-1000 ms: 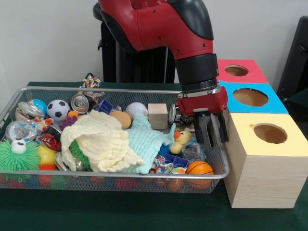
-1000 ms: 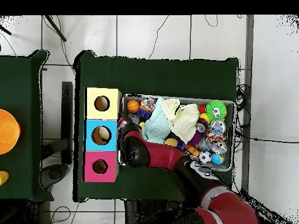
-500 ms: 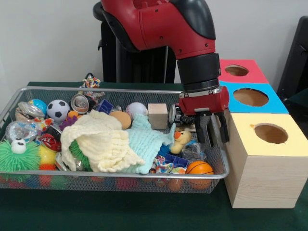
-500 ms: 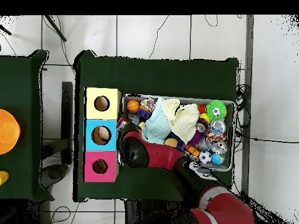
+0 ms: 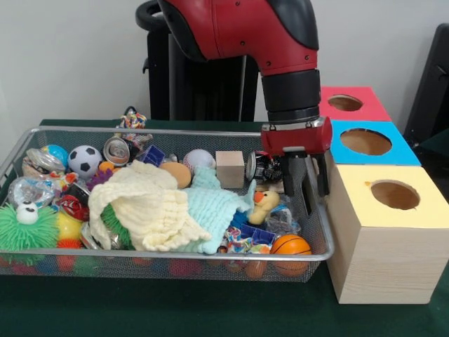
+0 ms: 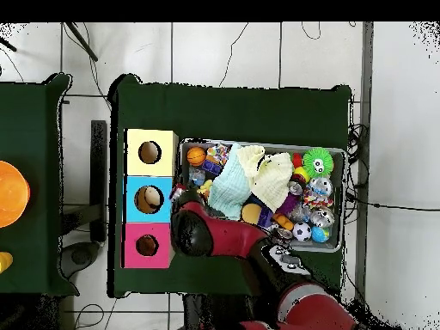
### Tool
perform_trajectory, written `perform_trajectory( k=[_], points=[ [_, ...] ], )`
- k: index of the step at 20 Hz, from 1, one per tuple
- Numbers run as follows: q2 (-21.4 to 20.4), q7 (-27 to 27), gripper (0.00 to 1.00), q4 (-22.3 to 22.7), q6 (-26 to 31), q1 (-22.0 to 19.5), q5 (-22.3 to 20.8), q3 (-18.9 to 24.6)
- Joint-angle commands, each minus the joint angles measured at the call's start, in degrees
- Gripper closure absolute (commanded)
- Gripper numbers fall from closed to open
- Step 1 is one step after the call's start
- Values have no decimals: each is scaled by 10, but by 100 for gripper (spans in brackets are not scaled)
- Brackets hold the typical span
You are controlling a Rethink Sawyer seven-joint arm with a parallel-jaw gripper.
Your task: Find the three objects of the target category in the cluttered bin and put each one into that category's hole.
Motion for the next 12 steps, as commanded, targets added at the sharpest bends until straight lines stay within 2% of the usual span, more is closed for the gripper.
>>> perform_trajectory(
  k=[1, 6, 12],
  points=[
    [0, 65, 0, 15, 109, 34, 37, -55],
    [14, 54, 0, -6, 109, 67, 30, -106],
    [29, 44, 0, -19, 102, 77, 20, -128]
  ],
)
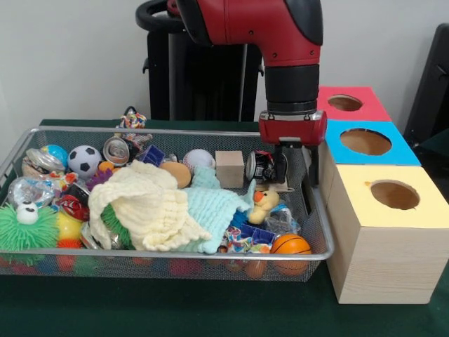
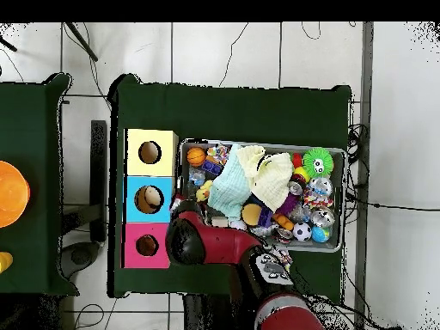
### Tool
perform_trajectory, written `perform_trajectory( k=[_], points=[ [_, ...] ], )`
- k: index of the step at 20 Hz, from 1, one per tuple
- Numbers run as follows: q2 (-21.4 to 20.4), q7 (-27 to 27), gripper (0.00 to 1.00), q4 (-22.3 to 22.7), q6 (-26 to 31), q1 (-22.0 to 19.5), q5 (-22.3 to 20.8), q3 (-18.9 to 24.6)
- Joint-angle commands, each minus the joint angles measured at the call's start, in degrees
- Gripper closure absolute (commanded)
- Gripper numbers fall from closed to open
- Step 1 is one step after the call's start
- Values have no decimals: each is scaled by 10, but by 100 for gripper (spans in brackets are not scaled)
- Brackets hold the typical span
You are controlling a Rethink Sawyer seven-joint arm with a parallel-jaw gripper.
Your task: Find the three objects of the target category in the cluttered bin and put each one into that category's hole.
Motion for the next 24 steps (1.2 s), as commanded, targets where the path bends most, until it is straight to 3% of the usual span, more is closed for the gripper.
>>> perform_trajectory(
  k=[1, 14, 24],
  points=[
    [45, 43, 0, -25, 75, 9, 12, -54],
    [72, 43, 0, -44, 17, 5, -14, -69],
    [81, 47, 0, -48, 6, -3, -26, -59]
  ],
)
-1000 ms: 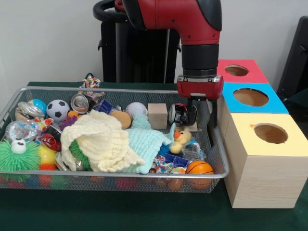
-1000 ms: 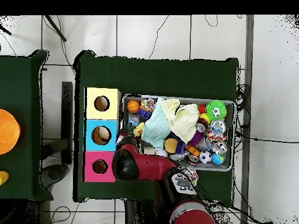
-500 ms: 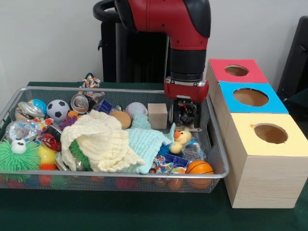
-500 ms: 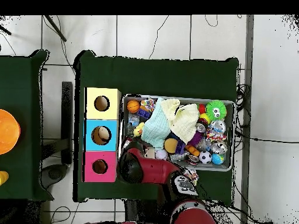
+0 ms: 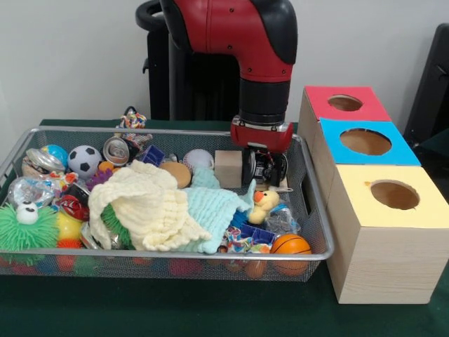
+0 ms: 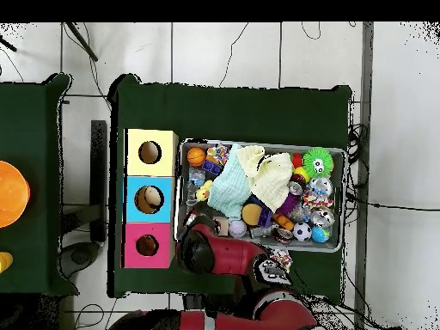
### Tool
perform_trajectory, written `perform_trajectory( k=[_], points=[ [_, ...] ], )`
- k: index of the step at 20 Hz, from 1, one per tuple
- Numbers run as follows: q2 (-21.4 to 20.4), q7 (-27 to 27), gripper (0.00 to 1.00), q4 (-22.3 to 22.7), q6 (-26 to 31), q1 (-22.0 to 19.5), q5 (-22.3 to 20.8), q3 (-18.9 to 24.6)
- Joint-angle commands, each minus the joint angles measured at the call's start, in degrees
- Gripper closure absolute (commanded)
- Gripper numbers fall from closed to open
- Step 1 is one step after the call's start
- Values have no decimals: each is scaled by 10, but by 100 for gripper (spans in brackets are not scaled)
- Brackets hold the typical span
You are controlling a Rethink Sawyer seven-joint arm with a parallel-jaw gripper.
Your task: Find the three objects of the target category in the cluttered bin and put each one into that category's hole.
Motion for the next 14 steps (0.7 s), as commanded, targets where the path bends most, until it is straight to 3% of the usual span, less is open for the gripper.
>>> perform_trajectory(
  k=[1, 14],
  points=[
    [22, 48, 0, -46, 5, -20, -18, 12],
    [4, 73, 0, -34, -8, -36, -22, 52]
  ],
)
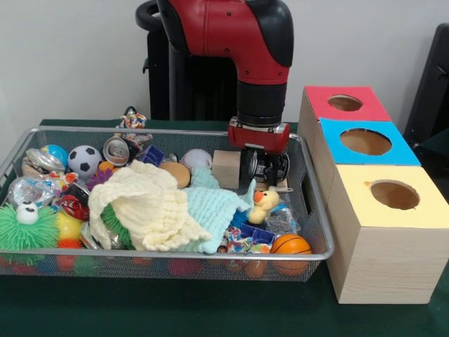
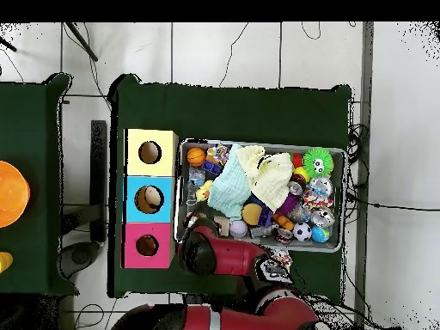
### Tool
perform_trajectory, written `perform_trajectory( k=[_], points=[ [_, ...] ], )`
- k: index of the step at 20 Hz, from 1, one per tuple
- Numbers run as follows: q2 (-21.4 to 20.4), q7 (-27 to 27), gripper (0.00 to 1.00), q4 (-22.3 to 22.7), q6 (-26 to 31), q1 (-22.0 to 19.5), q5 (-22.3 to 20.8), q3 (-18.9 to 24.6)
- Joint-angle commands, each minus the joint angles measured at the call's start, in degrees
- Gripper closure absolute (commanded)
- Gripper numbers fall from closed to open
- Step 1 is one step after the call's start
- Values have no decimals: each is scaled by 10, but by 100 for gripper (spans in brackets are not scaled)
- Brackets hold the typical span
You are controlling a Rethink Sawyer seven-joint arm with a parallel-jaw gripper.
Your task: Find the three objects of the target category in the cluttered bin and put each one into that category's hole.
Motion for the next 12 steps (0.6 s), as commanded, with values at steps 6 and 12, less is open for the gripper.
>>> perform_trajectory(
  k=[6, 12],
  points=[
    [-4, 91, 0, -32, -48, -48, -25, 85],
    [-4, 98, 0, -28, -58, -63, -28, 113]
  ],
)
